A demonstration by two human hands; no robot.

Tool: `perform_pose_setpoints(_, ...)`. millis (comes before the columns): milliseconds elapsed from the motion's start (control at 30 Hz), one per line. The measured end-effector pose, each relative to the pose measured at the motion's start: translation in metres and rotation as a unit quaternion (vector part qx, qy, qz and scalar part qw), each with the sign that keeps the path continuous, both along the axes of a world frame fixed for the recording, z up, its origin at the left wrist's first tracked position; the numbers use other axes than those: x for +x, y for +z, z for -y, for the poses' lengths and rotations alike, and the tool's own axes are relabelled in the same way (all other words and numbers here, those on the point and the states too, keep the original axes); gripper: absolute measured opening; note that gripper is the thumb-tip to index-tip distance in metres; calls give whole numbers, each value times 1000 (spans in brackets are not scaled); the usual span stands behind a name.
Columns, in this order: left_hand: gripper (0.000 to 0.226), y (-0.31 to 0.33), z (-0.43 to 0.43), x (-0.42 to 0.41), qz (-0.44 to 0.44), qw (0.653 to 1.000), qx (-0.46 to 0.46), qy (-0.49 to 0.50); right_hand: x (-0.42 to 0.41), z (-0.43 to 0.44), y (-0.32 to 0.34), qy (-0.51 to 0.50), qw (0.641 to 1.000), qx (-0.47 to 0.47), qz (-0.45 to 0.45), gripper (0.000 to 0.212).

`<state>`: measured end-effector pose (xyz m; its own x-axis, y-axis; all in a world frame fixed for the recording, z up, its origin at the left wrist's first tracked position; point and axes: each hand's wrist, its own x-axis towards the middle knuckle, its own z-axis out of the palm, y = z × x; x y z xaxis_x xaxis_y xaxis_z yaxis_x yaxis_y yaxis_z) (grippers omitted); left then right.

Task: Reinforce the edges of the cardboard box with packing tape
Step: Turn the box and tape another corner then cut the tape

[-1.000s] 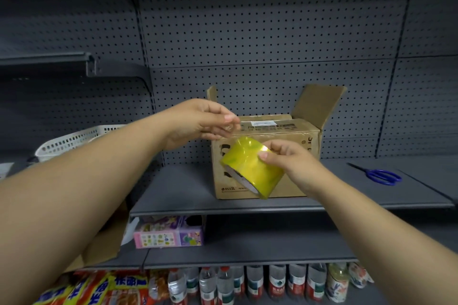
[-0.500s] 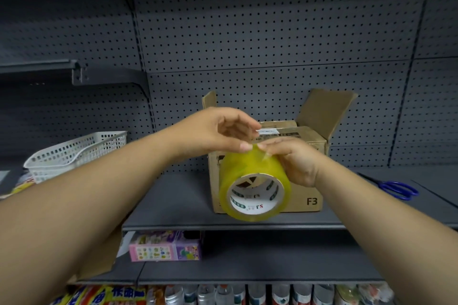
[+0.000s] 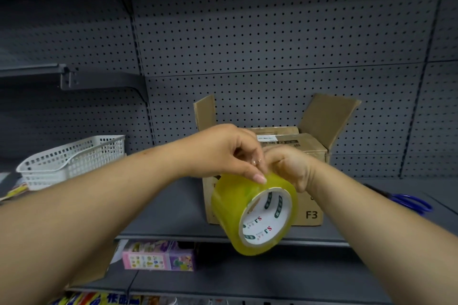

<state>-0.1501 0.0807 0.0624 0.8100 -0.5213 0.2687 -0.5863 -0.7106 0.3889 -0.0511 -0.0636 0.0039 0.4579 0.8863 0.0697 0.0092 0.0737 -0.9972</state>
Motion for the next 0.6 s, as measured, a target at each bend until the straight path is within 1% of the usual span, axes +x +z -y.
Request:
perform_pose_setpoints(67, 14, -5, 1, 2, 22, 999, -23, 1, 2, 1, -2, 44, 999, 8, -15, 16)
perform_pose_setpoints(167, 17, -15, 3, 5, 79, 992, -92, 15, 12, 4, -8, 116, 991, 37, -57, 46)
perform_pose_setpoints(233, 13, -19, 1, 7, 112, 982, -152, 28, 16, 4, -9, 174, 982, 58, -52, 60)
perform_pose_setpoints(300, 10, -18, -2, 10, 132, 971, -194, 38, 17, 3, -8, 218, 973, 68, -43, 66)
perform_pose_setpoints(367, 8, -15, -4, 11, 137, 966, -215, 42, 17, 4, -5, 254, 962, 90, -50, 65)
perform_pose_setpoints(433, 7, -13, -8, 11, 135, 963, -231, 45, 16, 6, 1, 257, 958, 113, -57, 71)
perform_pose_setpoints(500, 7, -12, -13, 12, 130, 960, -244, 49, 16, 5, 5, 208, 970, 120, -42, 78)
perform_pose_setpoints(567, 7, -11, -18, 13, 126, 959, -247, 55, 13, 0, 7, 154, 979, 128, -22, 76)
perform_pose_setpoints(600, 9, -9, -20, 14, 125, 960, -244, 57, 11, -5, 7, 144, 979, 142, -17, 70)
